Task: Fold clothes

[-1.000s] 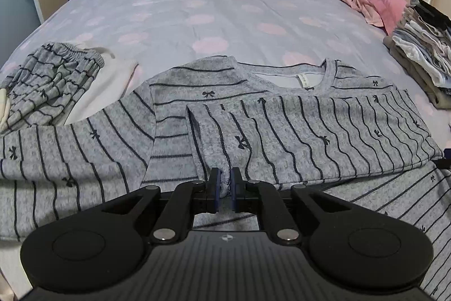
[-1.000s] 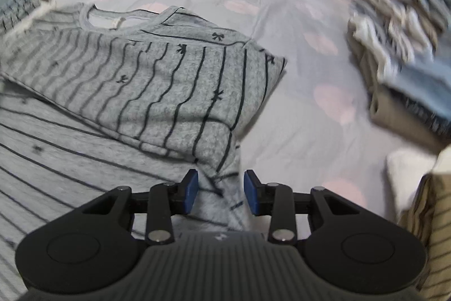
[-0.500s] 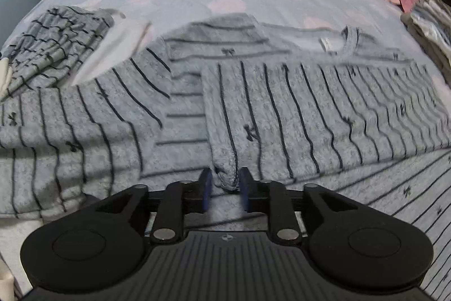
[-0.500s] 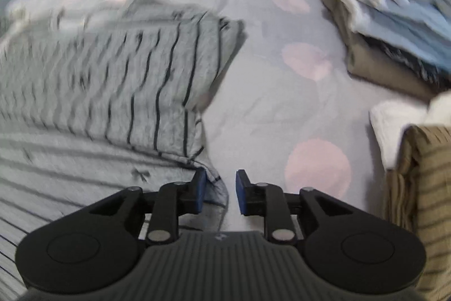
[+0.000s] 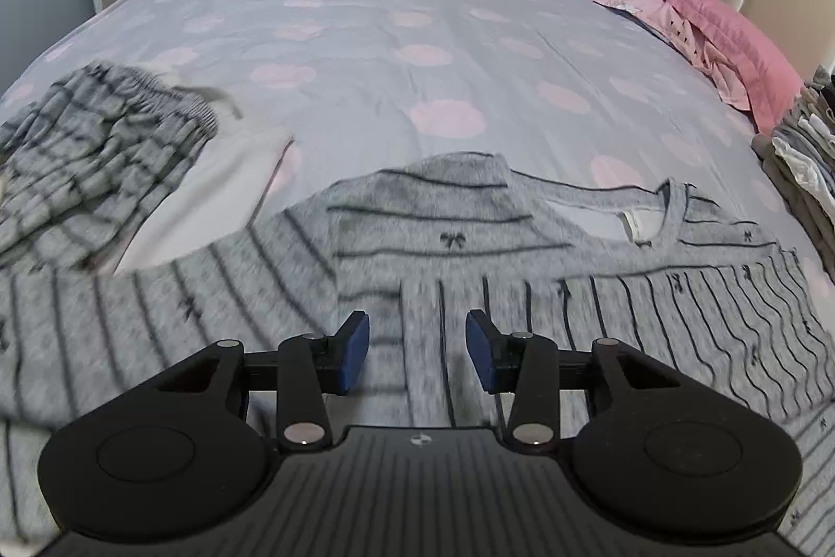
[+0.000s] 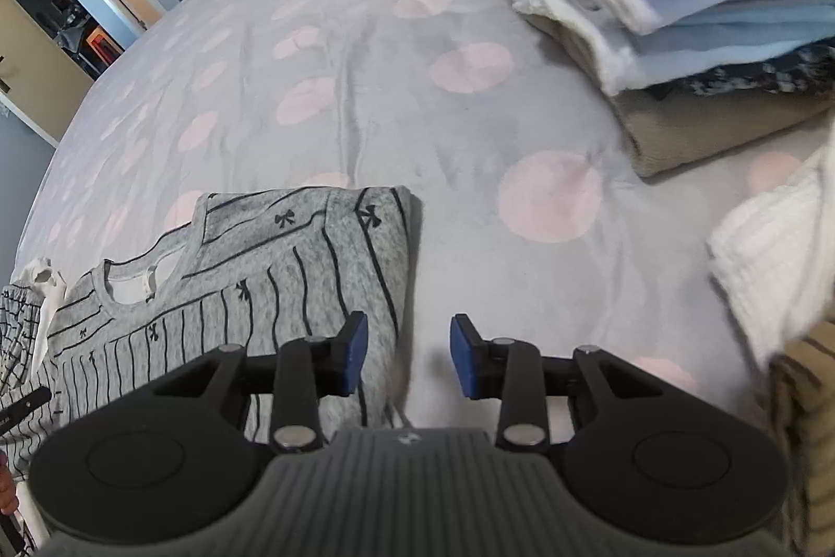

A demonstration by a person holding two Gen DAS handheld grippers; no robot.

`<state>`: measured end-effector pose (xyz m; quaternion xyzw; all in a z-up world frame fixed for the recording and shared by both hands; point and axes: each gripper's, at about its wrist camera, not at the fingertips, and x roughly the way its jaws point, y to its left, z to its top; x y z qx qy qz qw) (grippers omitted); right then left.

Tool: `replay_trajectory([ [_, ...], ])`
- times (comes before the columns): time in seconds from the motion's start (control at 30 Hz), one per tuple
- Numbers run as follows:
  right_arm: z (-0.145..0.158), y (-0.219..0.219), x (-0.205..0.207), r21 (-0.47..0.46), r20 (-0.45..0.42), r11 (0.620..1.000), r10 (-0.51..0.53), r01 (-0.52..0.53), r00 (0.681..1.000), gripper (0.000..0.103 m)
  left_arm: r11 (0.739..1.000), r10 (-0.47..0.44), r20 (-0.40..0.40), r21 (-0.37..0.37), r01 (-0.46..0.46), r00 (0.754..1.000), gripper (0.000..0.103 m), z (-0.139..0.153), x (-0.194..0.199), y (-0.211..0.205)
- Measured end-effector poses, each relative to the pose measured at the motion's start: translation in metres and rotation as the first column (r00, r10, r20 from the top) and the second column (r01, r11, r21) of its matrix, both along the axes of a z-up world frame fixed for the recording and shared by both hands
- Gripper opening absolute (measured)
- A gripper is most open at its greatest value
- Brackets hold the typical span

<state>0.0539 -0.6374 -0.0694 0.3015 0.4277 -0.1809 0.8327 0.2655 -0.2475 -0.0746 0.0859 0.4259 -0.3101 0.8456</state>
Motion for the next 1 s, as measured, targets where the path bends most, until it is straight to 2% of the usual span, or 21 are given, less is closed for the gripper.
replay_trajectory([
  [0.13,-0.005,-0.008,0.013,0.034,0.035,0.999,-0.026,0.025,0.999,0.041,1.0,-0.015,-0.015,-0.003,0.015,1.0,0.037,-0.016,0.011,-0.015],
  [0.2,-0.007,-0.012,0.02,0.046,0.042,0.998,-0.043,0.041,0.998,0.044,1.0,-0.023,-0.003,-0.003,0.023,1.0,0.017,-0.021,0.009,-0.018],
  [0.23,-0.008,-0.015,0.023,0.051,0.046,0.997,-0.051,0.049,0.998,0.044,1.0,-0.027,0.004,-0.004,0.027,1.0,0.003,-0.023,0.007,-0.019],
  [0.3,-0.01,-0.02,0.03,0.063,0.052,0.996,-0.068,0.065,0.996,0.044,0.999,-0.036,0.017,-0.032,0.036,0.999,0.002,-0.021,0.004,-0.018],
  [0.4,-0.012,-0.027,0.04,0.081,0.062,0.993,-0.094,0.089,0.994,0.045,0.996,-0.044,0.057,-0.073,0.048,0.997,0.002,-0.002,0.0,-0.012],
  [0.53,-0.016,-0.036,0.053,0.105,0.073,0.987,-0.128,0.12,0.989,0.045,0.997,-0.007,0.082,-0.071,0.013,0.997,0.002,0.02,0.008,-0.002],
  [0.6,-0.018,-0.038,0.06,0.111,0.075,0.986,-0.131,0.122,0.988,0.045,1.0,0.006,0.109,-0.015,-0.004,0.994,0.001,0.019,0.013,0.001],
  [0.67,-0.019,-0.037,0.066,0.113,0.075,0.987,-0.125,0.116,0.989,0.045,0.999,0.037,0.095,0.008,-0.037,0.995,0.001,0.013,0.019,0.007],
  [0.73,-0.021,-0.036,0.071,0.106,0.071,0.989,-0.111,0.103,0.991,0.045,0.999,0.049,0.061,0.009,-0.05,0.997,0.002,0.003,0.024,0.011],
  [1.0,-0.034,-0.03,0.087,0.091,0.041,0.992,-0.087,0.083,0.995,0.044,0.999,0.048,0.04,0.005,-0.049,0.998,0.002,-0.009,0.022,0.011],
])
